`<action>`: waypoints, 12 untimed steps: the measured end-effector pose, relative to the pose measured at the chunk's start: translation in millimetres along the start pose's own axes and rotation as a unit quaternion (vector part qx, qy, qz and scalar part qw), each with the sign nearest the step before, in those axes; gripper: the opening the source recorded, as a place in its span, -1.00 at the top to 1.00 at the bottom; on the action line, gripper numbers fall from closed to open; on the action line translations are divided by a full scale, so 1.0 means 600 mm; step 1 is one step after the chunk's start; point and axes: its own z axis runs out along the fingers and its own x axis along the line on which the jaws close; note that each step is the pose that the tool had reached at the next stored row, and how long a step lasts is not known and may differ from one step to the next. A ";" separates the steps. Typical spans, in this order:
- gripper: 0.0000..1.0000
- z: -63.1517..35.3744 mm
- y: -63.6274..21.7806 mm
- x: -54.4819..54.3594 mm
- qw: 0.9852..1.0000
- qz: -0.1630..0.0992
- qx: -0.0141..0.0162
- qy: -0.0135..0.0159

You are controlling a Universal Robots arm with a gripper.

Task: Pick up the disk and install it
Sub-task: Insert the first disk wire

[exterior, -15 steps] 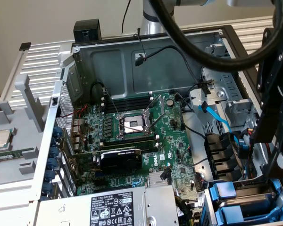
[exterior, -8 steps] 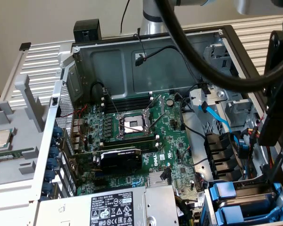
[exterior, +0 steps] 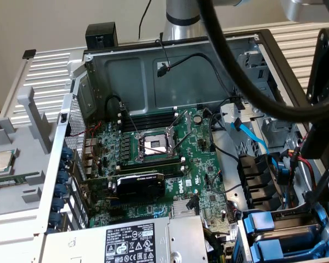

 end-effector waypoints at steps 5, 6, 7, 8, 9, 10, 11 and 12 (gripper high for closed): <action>0.02 0.007 -0.010 0.003 1.000 -0.004 -0.003 -0.006; 0.02 0.010 -0.014 0.007 1.000 -0.005 -0.005 -0.008; 0.02 0.011 -0.015 0.009 1.000 -0.005 -0.007 -0.008; 0.02 0.013 -0.017 0.011 1.000 -0.005 -0.008 -0.009; 0.02 0.015 -0.018 0.013 1.000 -0.005 -0.010 -0.009; 0.02 0.016 -0.019 0.015 1.000 -0.006 -0.011 -0.010; 0.02 0.018 -0.021 0.016 1.000 -0.006 -0.013 -0.010; 0.02 0.019 -0.022 0.017 1.000 -0.007 -0.014 -0.011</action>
